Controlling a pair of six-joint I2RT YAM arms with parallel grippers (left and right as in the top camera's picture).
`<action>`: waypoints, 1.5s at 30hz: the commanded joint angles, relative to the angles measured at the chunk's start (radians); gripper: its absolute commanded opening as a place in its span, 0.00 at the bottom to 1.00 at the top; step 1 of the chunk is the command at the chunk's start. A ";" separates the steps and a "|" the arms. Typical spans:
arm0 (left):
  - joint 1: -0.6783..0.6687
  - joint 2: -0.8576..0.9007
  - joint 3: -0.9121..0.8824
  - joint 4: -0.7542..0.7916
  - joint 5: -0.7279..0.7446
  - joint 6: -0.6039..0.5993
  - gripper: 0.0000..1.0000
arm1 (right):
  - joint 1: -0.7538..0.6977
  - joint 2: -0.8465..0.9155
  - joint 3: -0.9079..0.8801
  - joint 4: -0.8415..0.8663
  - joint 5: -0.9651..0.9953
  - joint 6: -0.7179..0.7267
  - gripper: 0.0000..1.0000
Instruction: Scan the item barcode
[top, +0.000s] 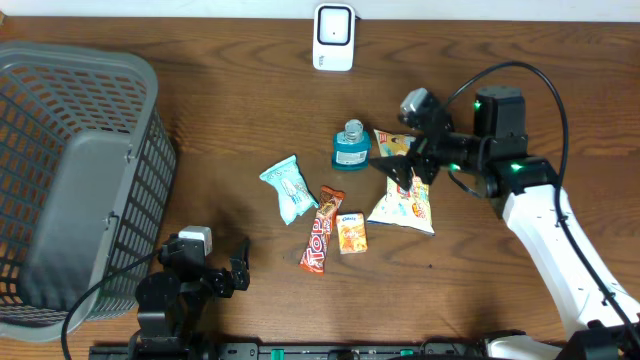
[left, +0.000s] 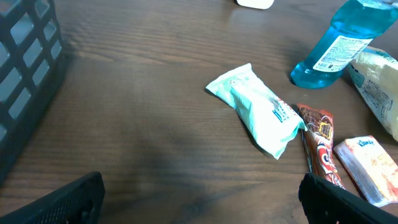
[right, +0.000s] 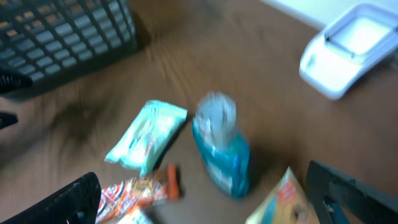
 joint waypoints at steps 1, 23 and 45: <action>0.003 -0.002 -0.010 -0.012 0.012 0.010 1.00 | 0.035 0.040 0.005 0.075 -0.039 -0.015 0.99; 0.003 -0.002 -0.010 -0.012 0.012 0.010 1.00 | 0.150 0.453 0.169 0.248 0.089 0.002 0.99; 0.003 -0.002 -0.010 -0.012 0.012 0.010 1.00 | 0.167 0.457 0.204 0.214 0.213 0.048 0.08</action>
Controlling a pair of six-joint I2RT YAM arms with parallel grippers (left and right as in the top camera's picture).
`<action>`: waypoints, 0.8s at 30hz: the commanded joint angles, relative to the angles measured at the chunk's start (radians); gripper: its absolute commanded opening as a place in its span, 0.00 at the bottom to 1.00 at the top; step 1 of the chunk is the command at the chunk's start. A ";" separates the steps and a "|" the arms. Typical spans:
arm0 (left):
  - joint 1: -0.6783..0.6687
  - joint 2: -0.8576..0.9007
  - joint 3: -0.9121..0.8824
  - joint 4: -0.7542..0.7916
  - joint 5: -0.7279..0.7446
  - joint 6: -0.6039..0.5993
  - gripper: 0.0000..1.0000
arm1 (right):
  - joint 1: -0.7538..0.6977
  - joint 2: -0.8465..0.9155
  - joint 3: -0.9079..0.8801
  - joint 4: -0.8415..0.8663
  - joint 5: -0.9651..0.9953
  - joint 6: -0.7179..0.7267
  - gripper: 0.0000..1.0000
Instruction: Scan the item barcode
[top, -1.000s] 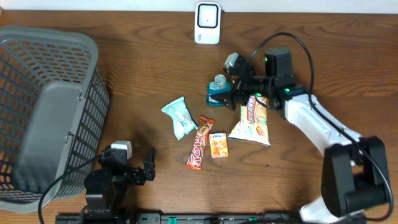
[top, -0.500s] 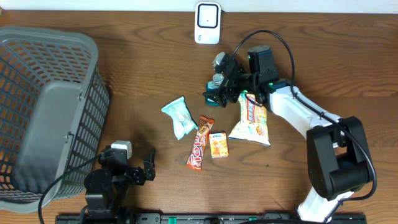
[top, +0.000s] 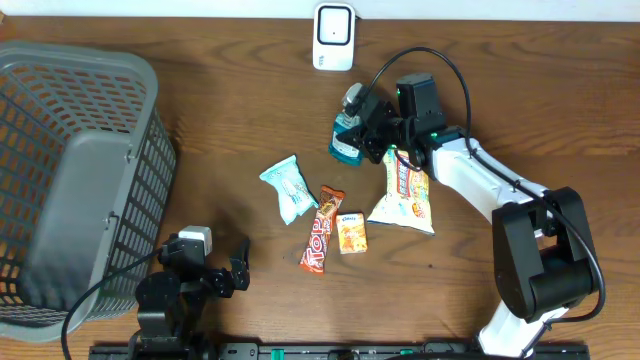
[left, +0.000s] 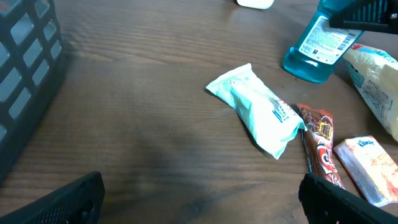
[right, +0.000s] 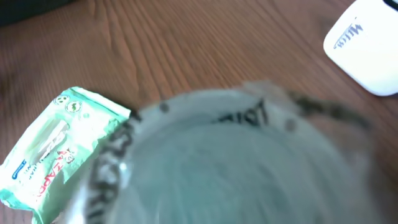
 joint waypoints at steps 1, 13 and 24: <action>0.003 -0.002 -0.010 -0.012 0.012 0.010 1.00 | 0.006 -0.009 0.051 -0.012 -0.003 0.049 0.05; 0.003 -0.002 -0.010 -0.012 0.012 0.010 1.00 | 0.002 -0.225 0.085 -0.212 0.000 0.196 0.01; 0.003 -0.002 -0.010 -0.012 0.012 0.010 1.00 | 0.006 -0.497 0.086 -0.333 -0.037 0.415 0.01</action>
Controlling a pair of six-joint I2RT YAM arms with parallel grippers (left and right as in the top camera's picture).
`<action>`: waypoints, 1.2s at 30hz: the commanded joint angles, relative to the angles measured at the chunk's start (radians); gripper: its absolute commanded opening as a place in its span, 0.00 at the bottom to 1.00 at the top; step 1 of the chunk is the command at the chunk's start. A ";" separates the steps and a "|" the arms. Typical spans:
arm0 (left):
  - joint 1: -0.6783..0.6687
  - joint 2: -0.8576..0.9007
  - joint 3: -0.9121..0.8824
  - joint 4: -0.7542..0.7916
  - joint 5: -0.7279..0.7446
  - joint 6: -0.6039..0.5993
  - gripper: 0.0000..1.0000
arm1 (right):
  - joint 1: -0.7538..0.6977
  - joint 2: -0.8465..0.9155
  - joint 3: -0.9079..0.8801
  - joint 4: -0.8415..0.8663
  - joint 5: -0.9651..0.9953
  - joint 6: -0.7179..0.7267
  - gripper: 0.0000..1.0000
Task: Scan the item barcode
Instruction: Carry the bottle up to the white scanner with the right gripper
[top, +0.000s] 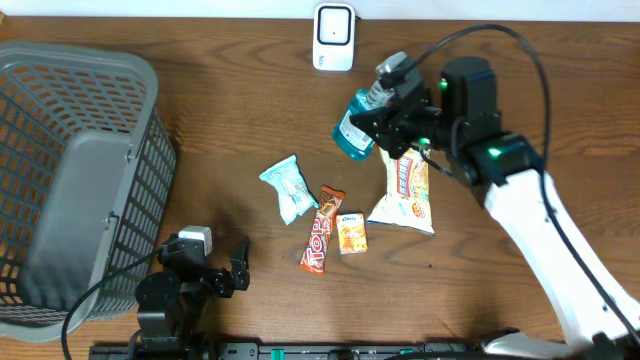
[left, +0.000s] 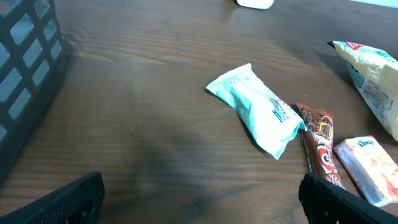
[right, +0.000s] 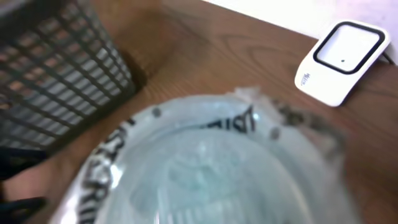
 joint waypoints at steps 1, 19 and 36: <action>0.003 -0.002 -0.010 -0.012 0.012 0.010 1.00 | 0.006 -0.080 0.031 -0.052 -0.042 0.063 0.01; 0.003 -0.002 -0.010 -0.012 0.012 0.010 1.00 | 0.002 -0.138 0.031 -0.346 -0.154 0.352 0.01; 0.003 -0.002 -0.010 -0.012 0.012 0.010 1.00 | 0.003 -0.138 0.030 -0.334 -0.238 0.270 0.01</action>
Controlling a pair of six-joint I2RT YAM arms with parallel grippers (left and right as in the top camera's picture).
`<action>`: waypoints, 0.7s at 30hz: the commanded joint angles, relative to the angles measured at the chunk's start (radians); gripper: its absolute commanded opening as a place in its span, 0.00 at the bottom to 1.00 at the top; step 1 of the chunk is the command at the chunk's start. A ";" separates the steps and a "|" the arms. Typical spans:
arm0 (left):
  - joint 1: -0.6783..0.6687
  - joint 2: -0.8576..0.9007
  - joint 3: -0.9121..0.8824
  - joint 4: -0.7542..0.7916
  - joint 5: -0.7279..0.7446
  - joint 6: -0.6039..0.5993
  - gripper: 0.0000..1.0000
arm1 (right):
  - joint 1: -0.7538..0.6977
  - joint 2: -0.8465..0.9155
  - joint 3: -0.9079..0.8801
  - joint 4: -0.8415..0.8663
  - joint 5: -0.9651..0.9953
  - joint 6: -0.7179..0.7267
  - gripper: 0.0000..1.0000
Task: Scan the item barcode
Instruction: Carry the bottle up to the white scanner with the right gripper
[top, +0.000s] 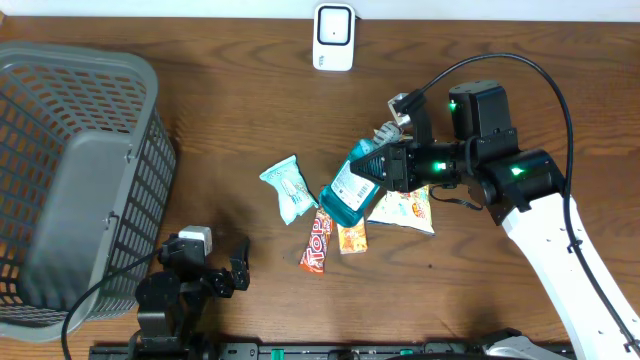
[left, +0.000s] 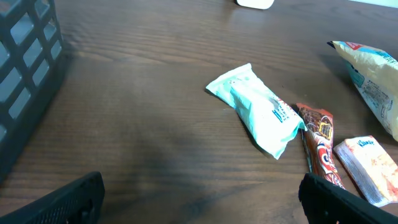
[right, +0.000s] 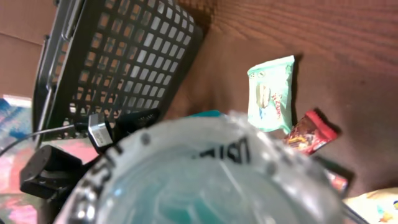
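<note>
A blue liquid bottle (top: 347, 188) with a white label hangs tilted above the snacks at mid-table, base pointing left. My right gripper (top: 392, 165) is shut on its top end. In the right wrist view the bottle's clear cap (right: 205, 180) fills the lower frame and hides the fingers. The white barcode scanner (top: 333, 37) stands at the table's far edge. My left gripper (top: 205, 277) rests open at the front left, its dark fingers (left: 68, 199) at the bottom corners of its view, nothing between them.
A grey mesh basket (top: 75, 170) fills the left side. On the table lie a mint-green packet (top: 288, 187), a red candy bar (top: 316, 240), a small orange pack (top: 351, 238) and a chips bag (top: 410, 205).
The right gripper, still holding the bottle, has moved from below the scanner toward the table's front. The bottle is now tipped further onto its side over the candy bar. The left arm is unchanged.
The right gripper was open over the chips bag, with the bottle standing beside it. Then it was around the bottle's top on the table. Then the bottle was off the table below the scanner. Now it hangs tilted over the snacks.
</note>
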 joint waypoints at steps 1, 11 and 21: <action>0.003 -0.002 -0.010 -0.012 0.012 0.010 1.00 | 0.005 -0.030 0.029 0.032 0.022 -0.122 0.01; 0.003 -0.002 -0.010 -0.012 0.012 0.010 1.00 | 0.063 0.048 0.024 0.132 0.436 -0.213 0.01; 0.003 -0.002 -0.010 -0.012 0.012 0.010 1.00 | 0.083 0.179 0.025 0.266 0.554 -0.231 0.01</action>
